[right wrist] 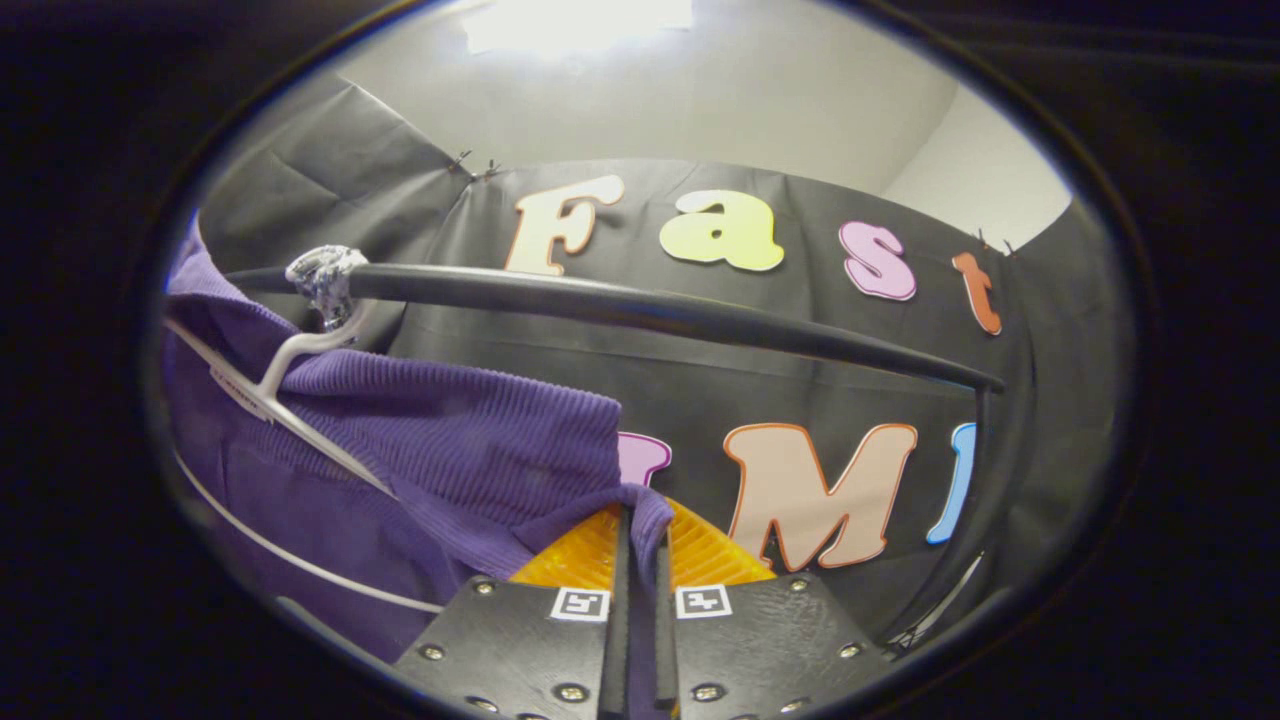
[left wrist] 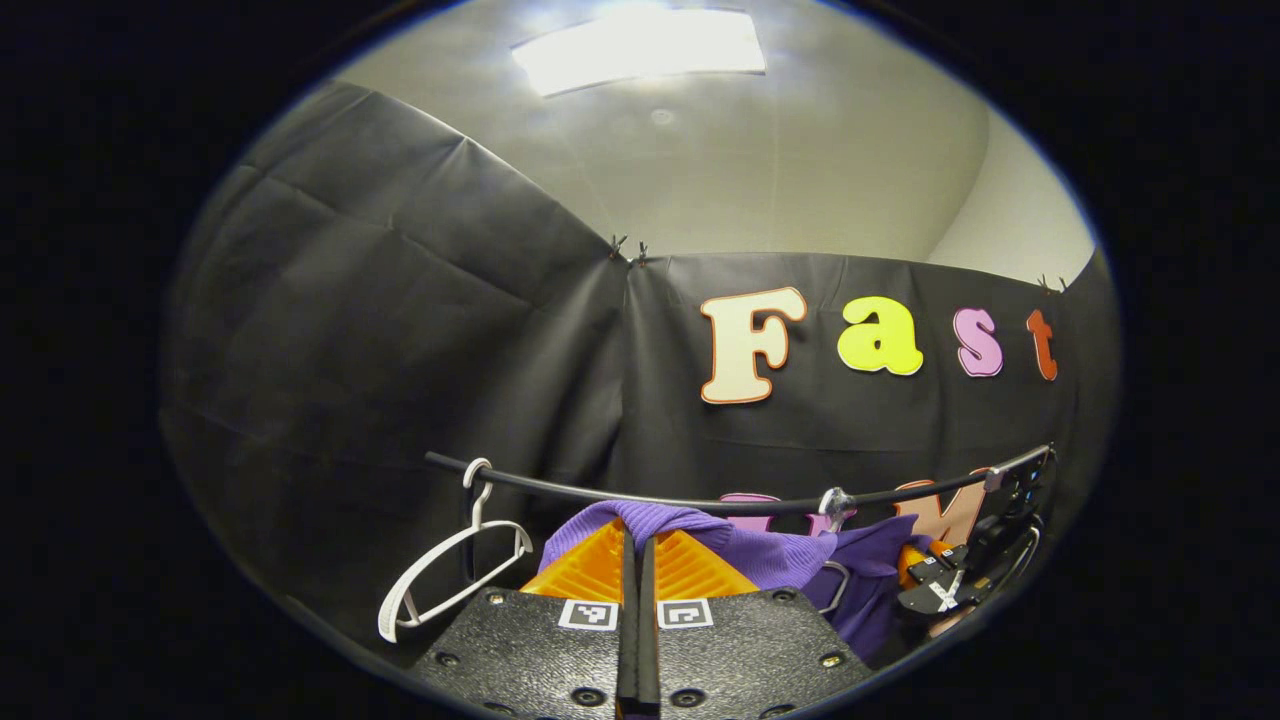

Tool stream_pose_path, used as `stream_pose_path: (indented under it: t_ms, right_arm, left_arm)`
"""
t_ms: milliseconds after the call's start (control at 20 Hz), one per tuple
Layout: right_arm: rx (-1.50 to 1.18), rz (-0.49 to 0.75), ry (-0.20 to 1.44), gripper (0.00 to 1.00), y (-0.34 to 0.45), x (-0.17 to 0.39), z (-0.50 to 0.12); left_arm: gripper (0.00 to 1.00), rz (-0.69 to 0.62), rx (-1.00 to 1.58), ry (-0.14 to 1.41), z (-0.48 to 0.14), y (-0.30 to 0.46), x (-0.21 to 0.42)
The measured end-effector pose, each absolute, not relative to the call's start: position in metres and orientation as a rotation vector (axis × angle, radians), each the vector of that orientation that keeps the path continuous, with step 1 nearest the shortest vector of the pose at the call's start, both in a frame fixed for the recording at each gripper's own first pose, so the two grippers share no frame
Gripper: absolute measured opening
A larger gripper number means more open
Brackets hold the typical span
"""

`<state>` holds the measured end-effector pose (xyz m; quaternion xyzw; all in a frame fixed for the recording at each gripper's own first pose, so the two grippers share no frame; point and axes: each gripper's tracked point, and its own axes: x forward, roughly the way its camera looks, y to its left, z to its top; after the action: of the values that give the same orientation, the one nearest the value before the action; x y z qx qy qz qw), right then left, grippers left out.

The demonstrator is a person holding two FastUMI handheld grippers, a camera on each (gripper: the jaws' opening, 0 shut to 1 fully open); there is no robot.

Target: Grasp the clothes on the hanger with both hands and then place them into the laundry hamper below.

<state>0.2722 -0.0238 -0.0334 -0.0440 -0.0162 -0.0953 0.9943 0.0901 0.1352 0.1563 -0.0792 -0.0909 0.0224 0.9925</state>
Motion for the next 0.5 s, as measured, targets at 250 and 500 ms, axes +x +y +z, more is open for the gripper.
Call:
stream_pose_path:
  t_ms: [250,500]
  right_arm:
    - [-0.073,-0.188,-0.035,0.08,-0.022,0.274,-0.030]
    - [-0.068,-0.173,-0.037,0.07,-0.017,0.273,-0.030]
  left_arm:
    - [0.00,0.021,-0.114,-0.179,0.164,0.144,0.100]
    - [0.00,0.002,-0.084,-0.194,0.181,0.154,0.107]
